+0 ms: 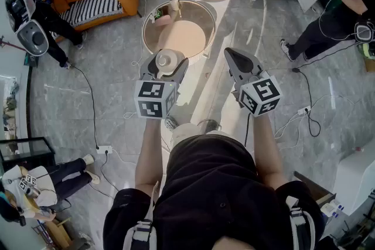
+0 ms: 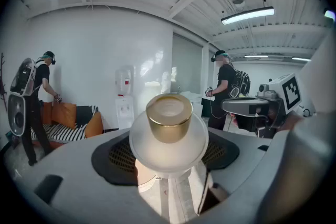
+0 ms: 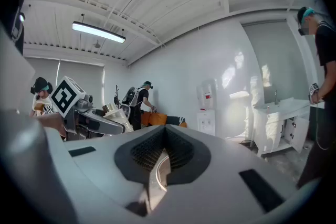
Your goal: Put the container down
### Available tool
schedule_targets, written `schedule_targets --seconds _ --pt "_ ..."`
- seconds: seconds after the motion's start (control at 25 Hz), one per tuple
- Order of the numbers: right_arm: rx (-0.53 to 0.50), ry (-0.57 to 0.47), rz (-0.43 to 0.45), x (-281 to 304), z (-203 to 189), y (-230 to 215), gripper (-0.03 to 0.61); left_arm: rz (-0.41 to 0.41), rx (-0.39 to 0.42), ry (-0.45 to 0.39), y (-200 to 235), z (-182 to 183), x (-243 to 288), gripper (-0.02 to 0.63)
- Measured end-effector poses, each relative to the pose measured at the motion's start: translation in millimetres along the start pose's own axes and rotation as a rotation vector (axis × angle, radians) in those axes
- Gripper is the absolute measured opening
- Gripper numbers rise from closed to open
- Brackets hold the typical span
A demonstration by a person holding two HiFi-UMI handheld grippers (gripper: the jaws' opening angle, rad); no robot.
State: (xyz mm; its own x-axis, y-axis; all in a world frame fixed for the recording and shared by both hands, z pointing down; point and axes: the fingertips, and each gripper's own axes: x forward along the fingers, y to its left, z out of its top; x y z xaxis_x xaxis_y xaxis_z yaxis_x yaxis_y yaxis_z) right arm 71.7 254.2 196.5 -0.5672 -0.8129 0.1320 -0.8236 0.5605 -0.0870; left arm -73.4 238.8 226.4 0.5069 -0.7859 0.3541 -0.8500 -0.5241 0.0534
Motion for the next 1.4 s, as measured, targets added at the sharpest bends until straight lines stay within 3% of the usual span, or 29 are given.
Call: schedule_targets --seconds 0.6,0.84,1.16,1.4 --pt "-0.022 -0.005 0.022 -12 -2 5 0.0 0.008 0.013 0.013 -13 -7 -4 0.336" --pt "0.036 -0.06 0.036 -16 3 0 0.002 0.021 0.019 0.001 -17 -2 -4 0.336" --pt "0.065 -0.025 0.024 -22 -11 -8 0.002 0.042 0.018 0.01 -34 5 -12 0.336" --pt "0.083 -0.004 0.014 -8 -22 -13 0.002 0.035 0.015 0.019 -20 2 0 0.336"
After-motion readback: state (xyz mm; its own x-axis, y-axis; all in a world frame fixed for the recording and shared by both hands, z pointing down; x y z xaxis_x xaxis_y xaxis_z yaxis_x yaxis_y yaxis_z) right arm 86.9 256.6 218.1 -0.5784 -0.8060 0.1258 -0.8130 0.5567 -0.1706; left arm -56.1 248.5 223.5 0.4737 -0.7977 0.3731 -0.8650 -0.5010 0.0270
